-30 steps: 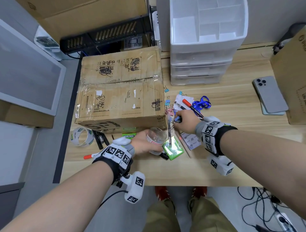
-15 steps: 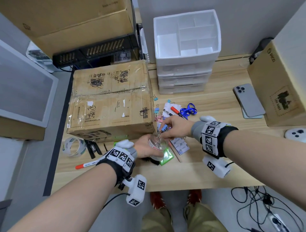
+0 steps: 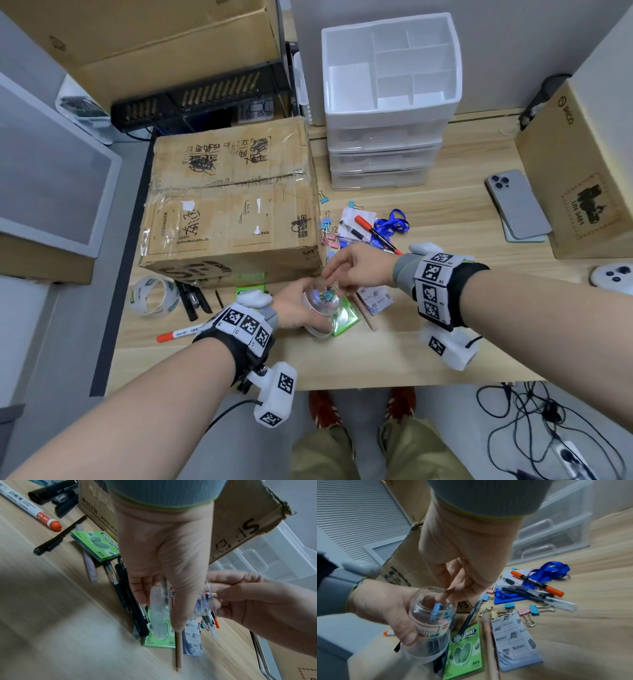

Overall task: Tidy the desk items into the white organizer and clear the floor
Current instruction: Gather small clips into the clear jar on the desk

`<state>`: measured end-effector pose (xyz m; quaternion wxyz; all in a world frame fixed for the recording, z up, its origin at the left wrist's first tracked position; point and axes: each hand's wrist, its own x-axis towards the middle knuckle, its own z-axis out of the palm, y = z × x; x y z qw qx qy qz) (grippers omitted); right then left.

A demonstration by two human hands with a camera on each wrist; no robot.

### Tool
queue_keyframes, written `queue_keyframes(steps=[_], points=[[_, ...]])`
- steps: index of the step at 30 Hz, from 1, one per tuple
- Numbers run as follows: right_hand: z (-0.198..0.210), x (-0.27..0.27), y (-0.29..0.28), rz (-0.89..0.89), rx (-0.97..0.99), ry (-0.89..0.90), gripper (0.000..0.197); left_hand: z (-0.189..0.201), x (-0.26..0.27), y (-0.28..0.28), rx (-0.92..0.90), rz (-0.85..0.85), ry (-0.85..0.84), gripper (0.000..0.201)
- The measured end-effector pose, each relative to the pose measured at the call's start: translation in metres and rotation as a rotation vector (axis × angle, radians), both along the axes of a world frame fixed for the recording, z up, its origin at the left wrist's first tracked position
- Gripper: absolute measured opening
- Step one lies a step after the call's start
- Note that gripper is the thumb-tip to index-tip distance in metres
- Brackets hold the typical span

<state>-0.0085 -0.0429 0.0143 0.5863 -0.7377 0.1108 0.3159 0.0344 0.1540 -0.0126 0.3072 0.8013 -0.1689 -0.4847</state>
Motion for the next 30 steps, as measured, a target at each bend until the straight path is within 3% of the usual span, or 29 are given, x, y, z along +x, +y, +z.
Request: queue_keyframes(steps=[2, 5, 10, 19, 24, 30], points=[[-0.003, 0.003, -0.010, -0.144, -0.050, -0.018, 0.016, -0.002, 0.003, 0.004, 0.010, 0.010, -0.017, 0.071], [-0.016, 0.005, -0.031, -0.254, -0.309, -0.045, 0.014, -0.002, 0.006, 0.009, 0.020, 0.005, -0.034, 0.068], [-0.038, -0.005, -0.049, -0.087, -0.578, -0.049, 0.019, -0.002, 0.007, 0.016, 0.055, 0.008, -0.054, 0.067], [-0.056, -0.009, -0.025, 0.083, -0.709, -0.183, 0.024, -0.007, 0.007, 0.022, 0.068, 0.003, -0.073, 0.063], [-0.065, -0.012, -0.026, 0.045, -0.816, -0.201, 0.033, -0.009, 0.010, 0.024, 0.075, 0.016, -0.056, 0.070], [-0.060, -0.024, -0.049, 0.038, -0.836, -0.176, 0.030, -0.003, 0.011, 0.020, 0.090, 0.004, -0.038, 0.069]])
